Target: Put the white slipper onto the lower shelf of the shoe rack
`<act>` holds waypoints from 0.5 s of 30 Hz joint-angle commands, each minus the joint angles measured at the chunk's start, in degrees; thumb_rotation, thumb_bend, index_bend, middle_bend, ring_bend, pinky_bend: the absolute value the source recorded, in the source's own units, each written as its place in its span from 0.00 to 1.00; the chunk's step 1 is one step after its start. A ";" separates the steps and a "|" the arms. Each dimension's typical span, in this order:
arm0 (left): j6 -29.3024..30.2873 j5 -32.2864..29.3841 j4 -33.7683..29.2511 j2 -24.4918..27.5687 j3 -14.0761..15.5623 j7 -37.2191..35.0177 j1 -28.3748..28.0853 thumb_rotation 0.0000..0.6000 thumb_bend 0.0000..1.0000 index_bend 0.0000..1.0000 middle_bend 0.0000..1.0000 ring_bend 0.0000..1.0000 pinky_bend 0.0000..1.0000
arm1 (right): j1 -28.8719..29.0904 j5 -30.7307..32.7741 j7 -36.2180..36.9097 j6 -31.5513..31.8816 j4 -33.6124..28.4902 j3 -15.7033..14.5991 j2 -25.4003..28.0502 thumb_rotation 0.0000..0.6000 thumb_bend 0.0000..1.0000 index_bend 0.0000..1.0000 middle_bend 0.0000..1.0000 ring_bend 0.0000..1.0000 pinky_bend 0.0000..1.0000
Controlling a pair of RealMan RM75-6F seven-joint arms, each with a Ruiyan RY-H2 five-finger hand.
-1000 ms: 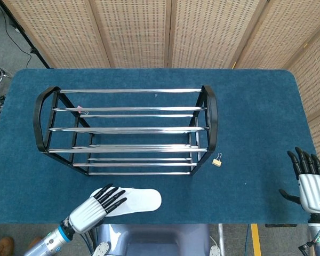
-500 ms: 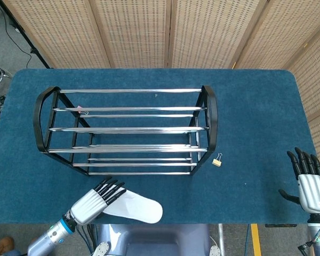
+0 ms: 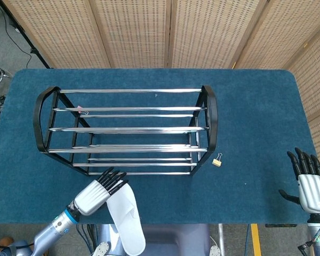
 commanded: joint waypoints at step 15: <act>2.42 -0.90 -2.40 2.38 1.19 -1.25 -0.20 1.00 0.00 0.00 0.00 0.00 0.00 | 0.03 0.08 -0.06 -0.21 -0.01 -0.08 -0.01 1.00 0.00 0.00 0.00 0.00 0.00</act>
